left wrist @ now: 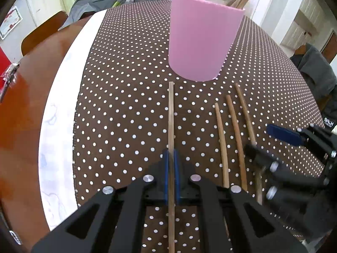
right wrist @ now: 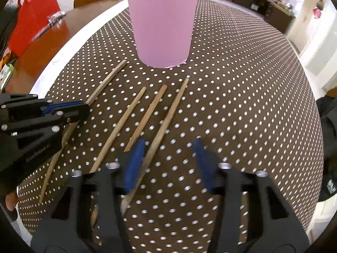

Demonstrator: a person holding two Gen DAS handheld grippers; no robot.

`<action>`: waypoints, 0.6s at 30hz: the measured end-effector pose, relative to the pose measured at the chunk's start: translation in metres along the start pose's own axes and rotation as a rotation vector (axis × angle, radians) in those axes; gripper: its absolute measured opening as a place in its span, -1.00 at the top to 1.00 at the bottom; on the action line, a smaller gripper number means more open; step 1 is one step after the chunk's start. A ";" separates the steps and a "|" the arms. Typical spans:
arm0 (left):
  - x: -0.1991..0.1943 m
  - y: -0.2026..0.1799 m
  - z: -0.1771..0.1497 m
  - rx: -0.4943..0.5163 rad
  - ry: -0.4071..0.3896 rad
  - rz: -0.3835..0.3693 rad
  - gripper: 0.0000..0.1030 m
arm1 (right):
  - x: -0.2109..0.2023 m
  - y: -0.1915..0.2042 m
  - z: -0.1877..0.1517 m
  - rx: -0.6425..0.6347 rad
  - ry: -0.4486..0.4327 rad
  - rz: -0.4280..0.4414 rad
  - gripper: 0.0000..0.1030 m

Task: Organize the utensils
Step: 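Grasp a chopstick with the left tool while the right tool grasps another, then lift both held chopsticks upright and carry them above the pink cup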

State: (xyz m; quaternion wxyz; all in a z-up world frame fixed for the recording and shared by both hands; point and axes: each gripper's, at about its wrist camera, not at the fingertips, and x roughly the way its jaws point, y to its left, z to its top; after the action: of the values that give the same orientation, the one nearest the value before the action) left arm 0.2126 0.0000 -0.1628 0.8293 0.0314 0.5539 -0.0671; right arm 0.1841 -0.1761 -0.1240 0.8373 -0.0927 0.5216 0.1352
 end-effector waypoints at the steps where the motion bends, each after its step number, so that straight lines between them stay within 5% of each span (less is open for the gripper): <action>1: 0.000 0.000 0.001 0.002 0.004 0.002 0.89 | 0.001 -0.004 0.005 -0.008 0.018 0.005 0.47; 2: 0.000 0.000 0.002 0.002 0.006 0.002 0.89 | 0.001 -0.007 0.008 -0.010 0.032 0.010 0.67; 5: 0.000 0.000 0.002 0.006 0.002 -0.007 0.89 | 0.001 -0.022 0.015 0.015 0.063 0.060 0.85; 11: -0.015 0.001 -0.005 -0.025 -0.066 -0.073 0.89 | -0.003 -0.049 0.006 0.084 0.045 0.163 0.87; 18: -0.059 -0.011 -0.012 -0.024 -0.251 -0.122 0.89 | -0.039 -0.083 -0.022 0.159 -0.122 0.274 0.87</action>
State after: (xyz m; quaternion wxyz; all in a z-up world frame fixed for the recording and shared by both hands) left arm 0.1775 -0.0051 -0.1131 0.8867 -0.0209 0.4475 -0.1142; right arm 0.1756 -0.2666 -0.0974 0.8458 0.0542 0.4868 0.2116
